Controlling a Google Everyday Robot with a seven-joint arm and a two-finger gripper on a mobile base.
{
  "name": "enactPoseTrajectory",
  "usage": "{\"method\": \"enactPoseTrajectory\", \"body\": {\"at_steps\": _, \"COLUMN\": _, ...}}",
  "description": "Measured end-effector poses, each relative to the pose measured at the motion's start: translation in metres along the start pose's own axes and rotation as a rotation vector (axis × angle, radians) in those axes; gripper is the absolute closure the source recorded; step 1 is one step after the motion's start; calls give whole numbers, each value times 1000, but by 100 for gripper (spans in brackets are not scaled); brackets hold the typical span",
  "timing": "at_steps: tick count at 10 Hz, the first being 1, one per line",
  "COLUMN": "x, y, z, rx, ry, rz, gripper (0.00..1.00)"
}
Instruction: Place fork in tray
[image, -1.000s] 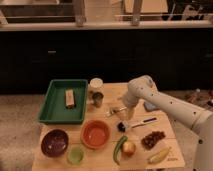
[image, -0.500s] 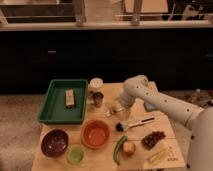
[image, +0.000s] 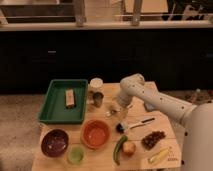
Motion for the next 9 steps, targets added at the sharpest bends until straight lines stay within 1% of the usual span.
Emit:
{"method": "enactPoseTrajectory", "body": {"at_steps": 5, "x": -1, "y": 1, "z": 8, "rx": -20, "ry": 0, "rz": 7, "gripper": 20}}
{"method": "enactPoseTrajectory", "body": {"at_steps": 9, "x": -1, "y": 2, "z": 16, "rx": -24, "ry": -1, "rz": 16, "gripper": 20}}
